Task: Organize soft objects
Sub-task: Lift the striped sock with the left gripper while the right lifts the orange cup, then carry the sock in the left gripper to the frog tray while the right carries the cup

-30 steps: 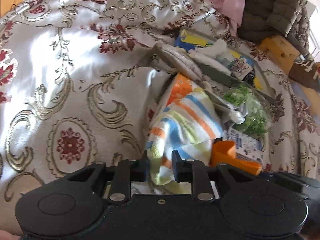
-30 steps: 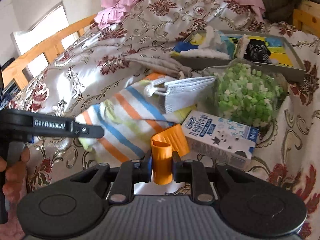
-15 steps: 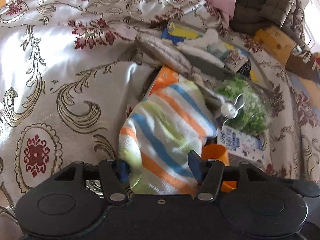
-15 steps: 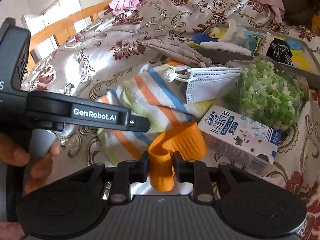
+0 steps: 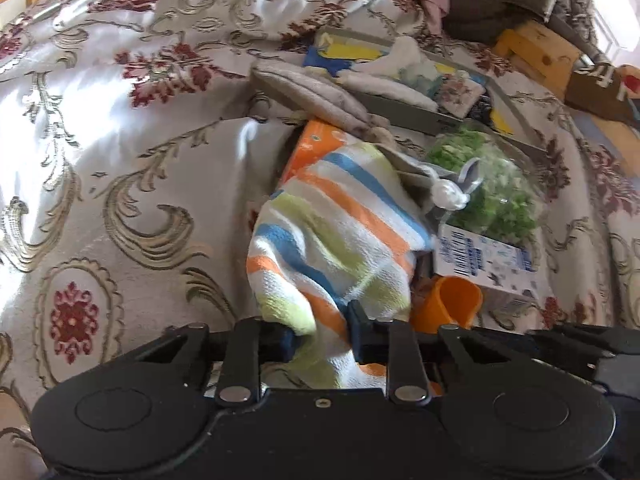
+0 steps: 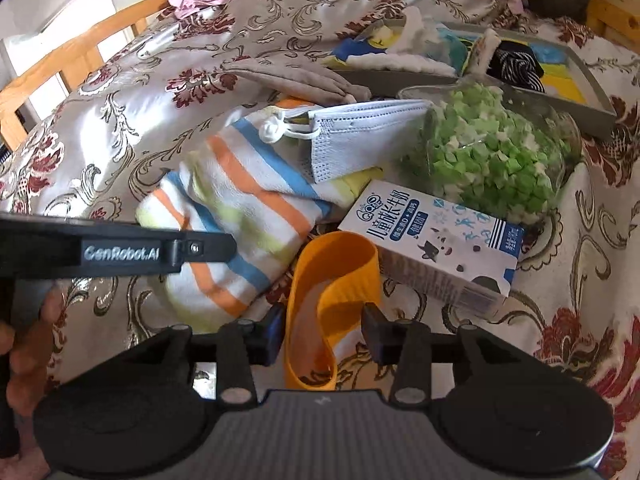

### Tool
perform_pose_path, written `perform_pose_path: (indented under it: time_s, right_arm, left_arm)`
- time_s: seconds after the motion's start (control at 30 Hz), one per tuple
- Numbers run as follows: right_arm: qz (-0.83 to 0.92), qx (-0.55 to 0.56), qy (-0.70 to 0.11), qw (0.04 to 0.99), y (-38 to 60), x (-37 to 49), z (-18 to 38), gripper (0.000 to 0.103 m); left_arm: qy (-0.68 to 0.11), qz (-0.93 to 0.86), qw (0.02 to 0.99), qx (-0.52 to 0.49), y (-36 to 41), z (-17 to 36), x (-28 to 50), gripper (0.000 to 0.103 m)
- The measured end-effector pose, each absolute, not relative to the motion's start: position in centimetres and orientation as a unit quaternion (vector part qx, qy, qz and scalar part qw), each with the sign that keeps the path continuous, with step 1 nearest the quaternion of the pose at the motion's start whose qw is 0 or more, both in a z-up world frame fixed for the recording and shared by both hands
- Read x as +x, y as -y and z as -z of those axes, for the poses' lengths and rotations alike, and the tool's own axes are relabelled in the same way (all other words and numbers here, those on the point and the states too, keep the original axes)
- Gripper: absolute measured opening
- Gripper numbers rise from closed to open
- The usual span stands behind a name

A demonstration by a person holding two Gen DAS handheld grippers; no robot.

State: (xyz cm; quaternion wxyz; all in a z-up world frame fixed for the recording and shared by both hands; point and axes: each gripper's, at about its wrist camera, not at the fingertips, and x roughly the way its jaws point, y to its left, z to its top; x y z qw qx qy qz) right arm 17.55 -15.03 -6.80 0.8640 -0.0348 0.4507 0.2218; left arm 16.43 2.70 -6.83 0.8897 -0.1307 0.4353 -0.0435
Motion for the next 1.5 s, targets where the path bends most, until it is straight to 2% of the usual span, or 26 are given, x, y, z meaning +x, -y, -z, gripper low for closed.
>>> perform_pose_path:
  time_s: [0.1, 0.27, 0.33, 0.5, 0.87, 1.2, 1.5]
  right_arm:
    - [-0.222, -0.031, -0.455, 0.862, 15.1, 17.7, 6.9, 0.038]
    - [-0.222, -0.03, -0.452, 0.863, 15.2, 17.5, 6.8, 0.015]
    - [-0.227, -0.032, -0.441, 0.868, 15.1, 17.2, 6.4, 0.012]
    - [-0.255, -0.042, -0.39, 0.884, 14.7, 15.9, 4.9, 0.01]
    - [-0.284, -0.04, -0.322, 0.902, 15.0, 14.4, 3.0, 0.01]
    - [-0.293, -0.02, -0.24, 0.925, 15.9, 13.2, 0.9, 0.01]
    - [-0.282, 0.001, -0.212, 0.936, 17.0, 13.2, -0.1, 0.01]
  left_arm:
    - [-0.438, 0.072, 0.885, -0.138, -2.3, 6.9, 16.3, 0.021]
    - [-0.438, 0.078, 0.888, -0.12, -1.7, 7.1, 16.1, 0.016]
    - [-0.434, 0.076, 0.891, -0.109, -1.5, 7.0, 16.0, 0.014]
    - [-0.405, 0.066, 0.91, -0.057, -0.8, 6.2, 15.1, 0.012]
    - [-0.263, 0.022, 0.964, 0.016, -0.7, 2.7, 11.9, 0.011]
    - [-0.167, 0.02, 0.985, -0.042, -1.8, 0.2, 9.9, 0.011]
    - [-0.109, 0.013, 0.992, -0.059, -3.0, -2.1, 8.9, 0.011]
